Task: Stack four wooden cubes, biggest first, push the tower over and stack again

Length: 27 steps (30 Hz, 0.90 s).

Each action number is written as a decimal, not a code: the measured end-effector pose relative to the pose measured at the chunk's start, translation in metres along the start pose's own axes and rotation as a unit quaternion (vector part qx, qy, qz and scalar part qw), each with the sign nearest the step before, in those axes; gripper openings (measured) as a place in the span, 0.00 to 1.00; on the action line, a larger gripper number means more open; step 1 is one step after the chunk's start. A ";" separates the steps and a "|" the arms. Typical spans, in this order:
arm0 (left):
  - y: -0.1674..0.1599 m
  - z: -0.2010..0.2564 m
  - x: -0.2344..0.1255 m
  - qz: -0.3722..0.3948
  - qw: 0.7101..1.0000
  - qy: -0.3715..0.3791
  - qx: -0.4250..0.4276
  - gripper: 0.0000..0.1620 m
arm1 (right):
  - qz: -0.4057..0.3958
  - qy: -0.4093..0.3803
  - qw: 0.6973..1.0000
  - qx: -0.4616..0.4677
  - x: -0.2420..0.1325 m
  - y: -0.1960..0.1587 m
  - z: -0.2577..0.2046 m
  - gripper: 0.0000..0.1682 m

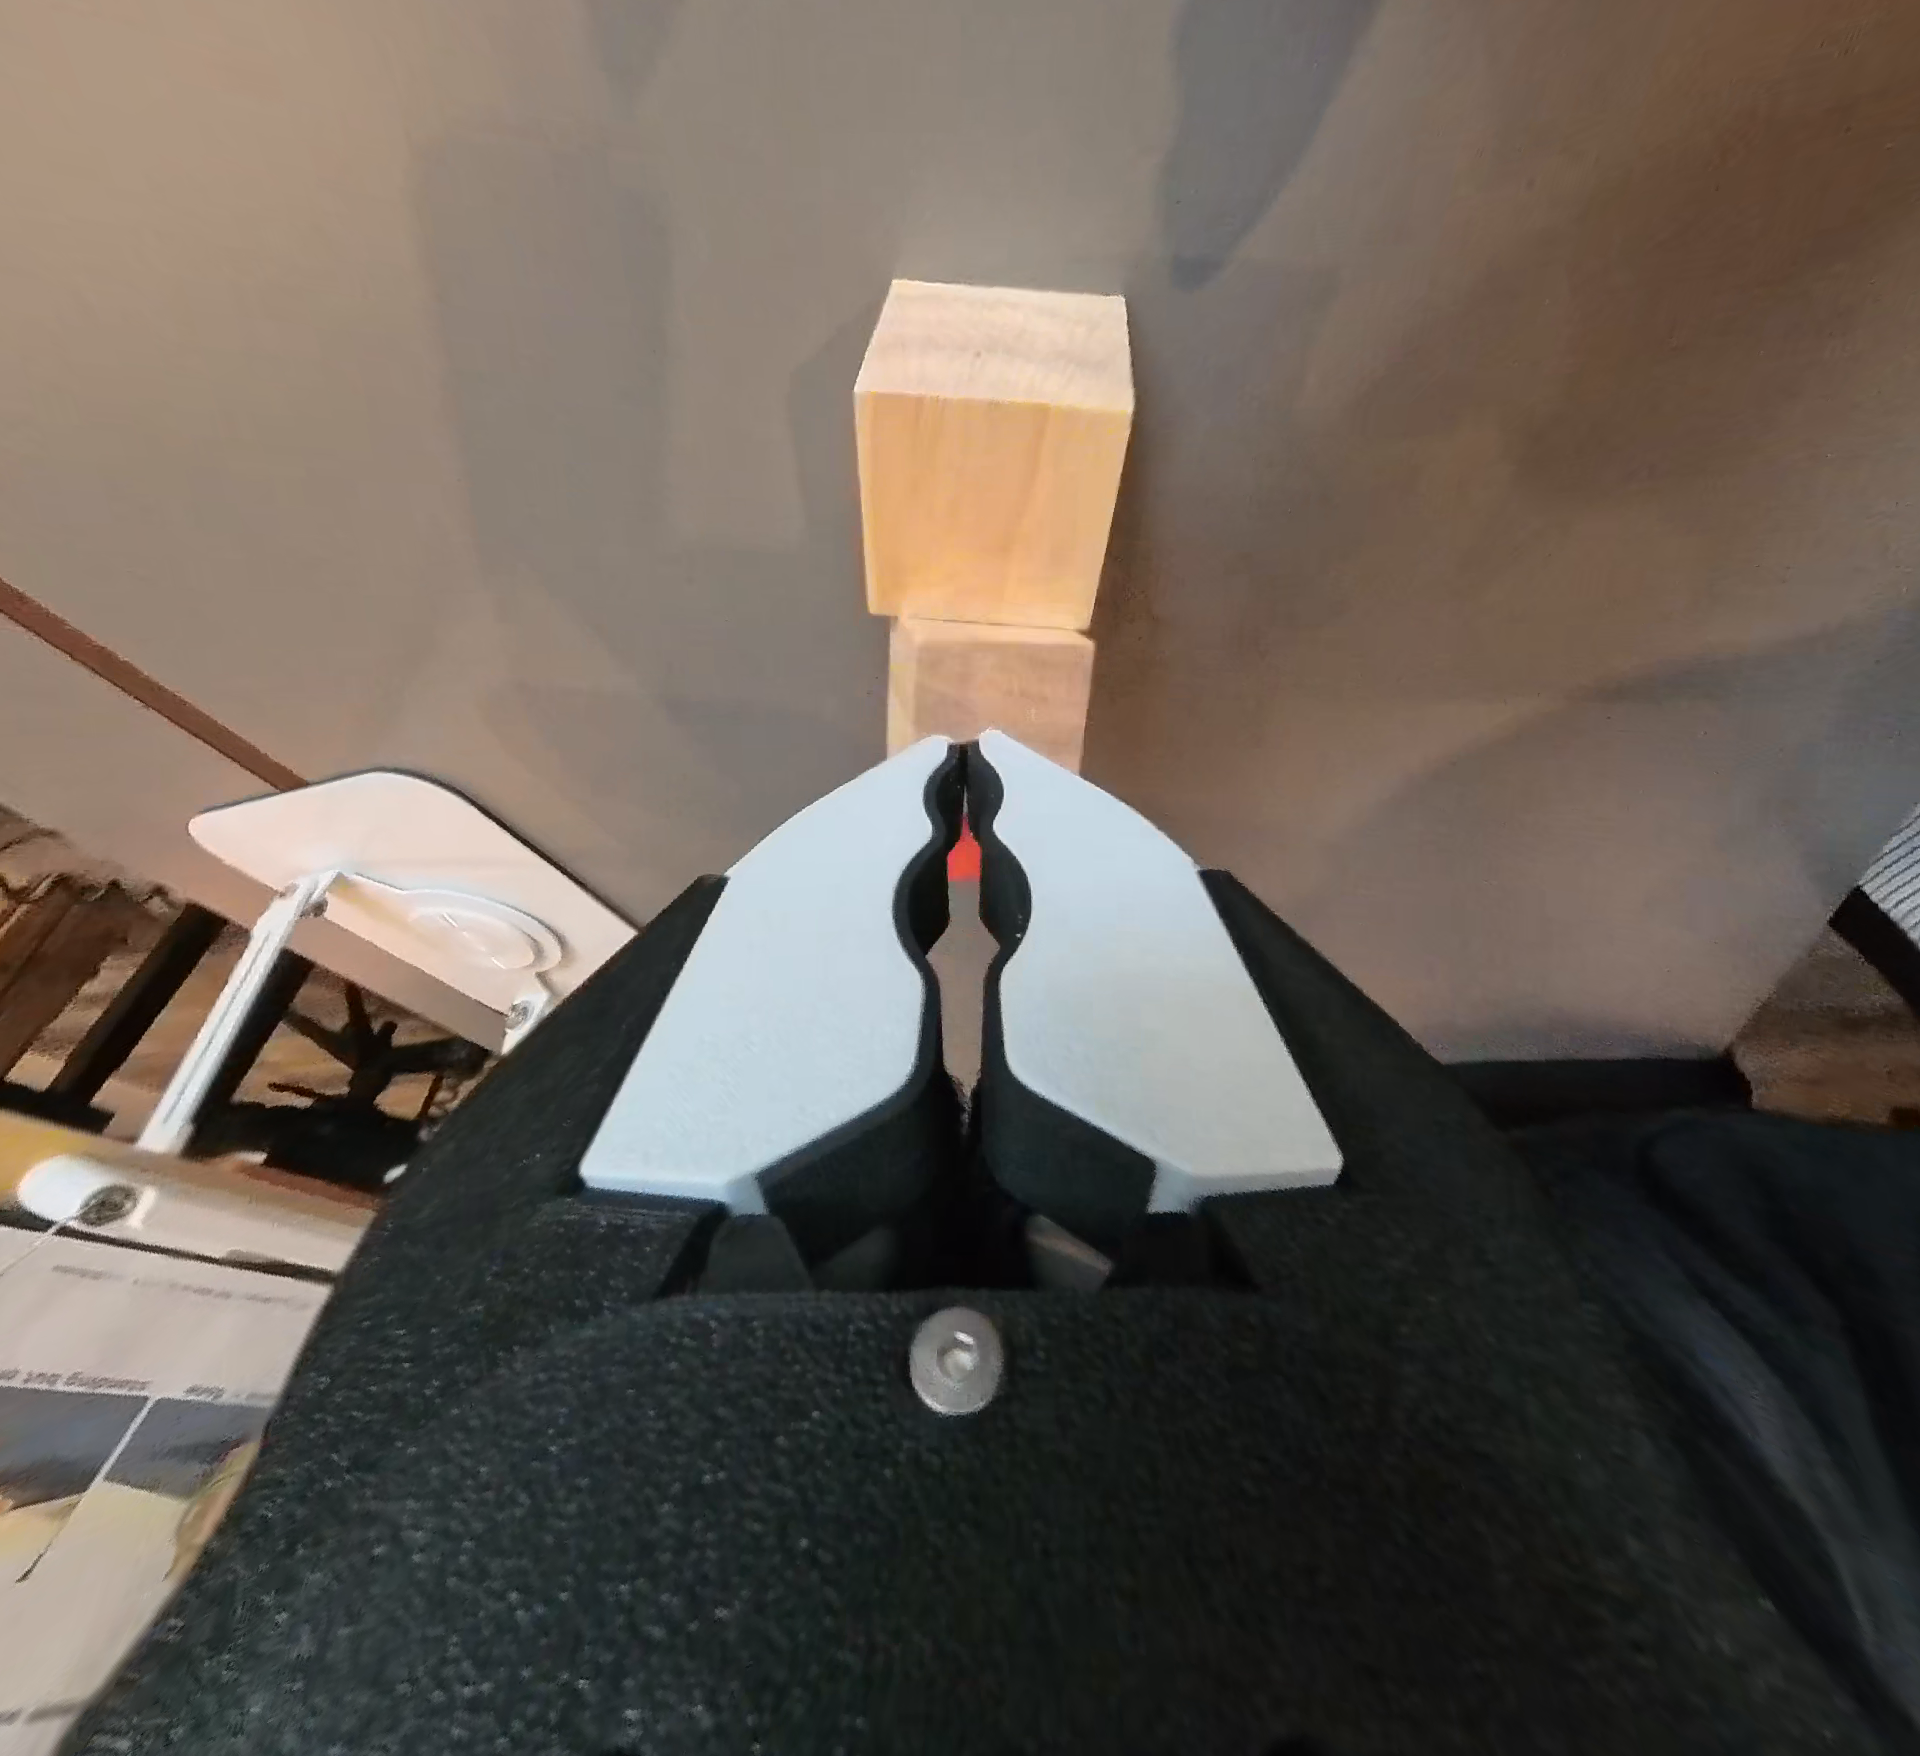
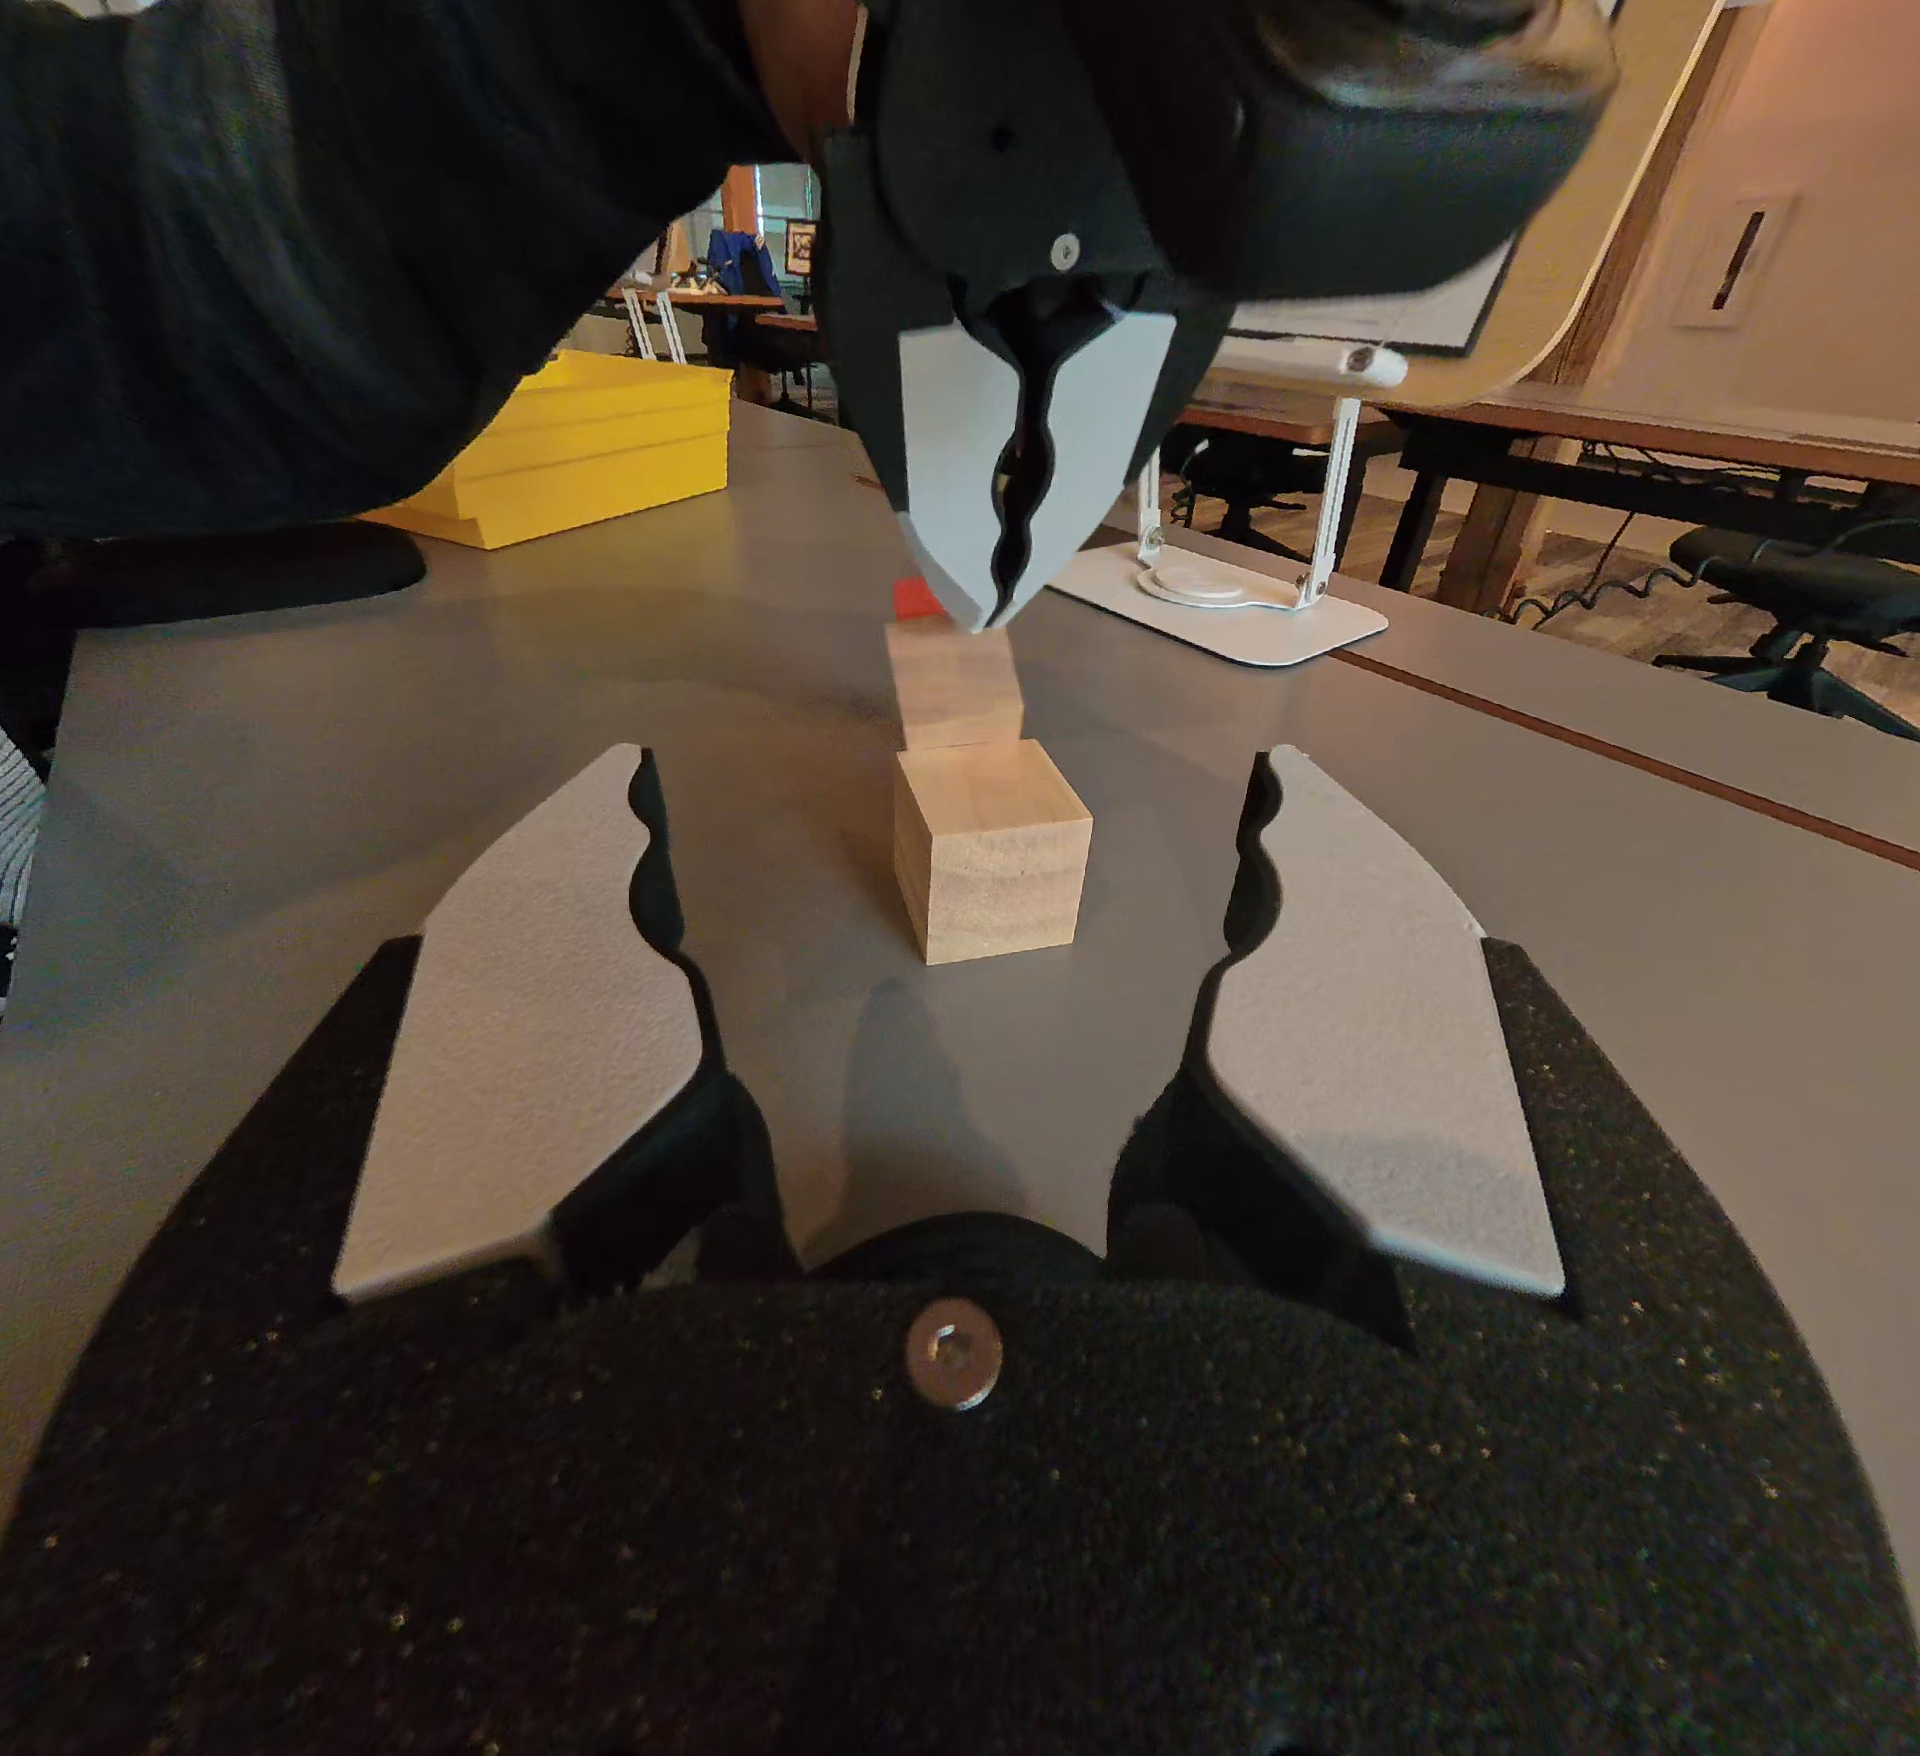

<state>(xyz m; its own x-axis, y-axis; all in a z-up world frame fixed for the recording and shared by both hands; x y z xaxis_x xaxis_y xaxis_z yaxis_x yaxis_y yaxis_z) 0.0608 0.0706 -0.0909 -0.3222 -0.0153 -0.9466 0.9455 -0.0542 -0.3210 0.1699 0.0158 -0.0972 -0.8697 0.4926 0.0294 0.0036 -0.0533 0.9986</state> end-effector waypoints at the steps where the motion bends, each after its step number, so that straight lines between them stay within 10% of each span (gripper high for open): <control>1: -0.002 0.000 -0.002 0.012 1.000 -0.001 -0.002 0.00 | 0.000 0.000 1.000 0.000 0.000 0.000 0.000 0.62; 9: -0.023 -0.005 -0.034 0.153 0.988 0.025 -0.023 0.03 | -0.001 0.001 1.000 0.001 0.000 0.000 0.000 0.61; 17: -0.048 0.008 -0.072 0.390 0.921 0.015 -0.005 0.47 | -0.002 0.001 1.000 0.000 0.000 -0.001 0.000 0.61; 22: -0.065 0.008 -0.046 0.372 0.928 0.009 -0.006 0.88 | -0.003 0.000 1.000 -0.001 0.000 -0.001 0.000 0.61; 27: -0.061 0.011 -0.018 0.347 0.938 0.004 0.018 0.90 | -0.001 0.001 1.000 0.002 0.000 -0.001 0.000 0.61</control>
<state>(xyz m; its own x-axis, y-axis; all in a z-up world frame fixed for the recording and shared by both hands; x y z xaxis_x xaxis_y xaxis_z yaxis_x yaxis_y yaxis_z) 0.0087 0.0631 -0.0540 0.3700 -0.0513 -0.9276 0.9254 -0.0672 0.3729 0.1704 0.0159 -0.0978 -0.8712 0.4902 0.0282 0.0045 -0.0495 0.9988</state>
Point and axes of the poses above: each gripper's, where its closed fingertips meet, x out along the fingers, y out of its top, z = x × y across the jaws, the point moved 3 cm from there along -x, back along the fingers, and after that the axes turned 7 degrees about -y, right-handed, at the moved point
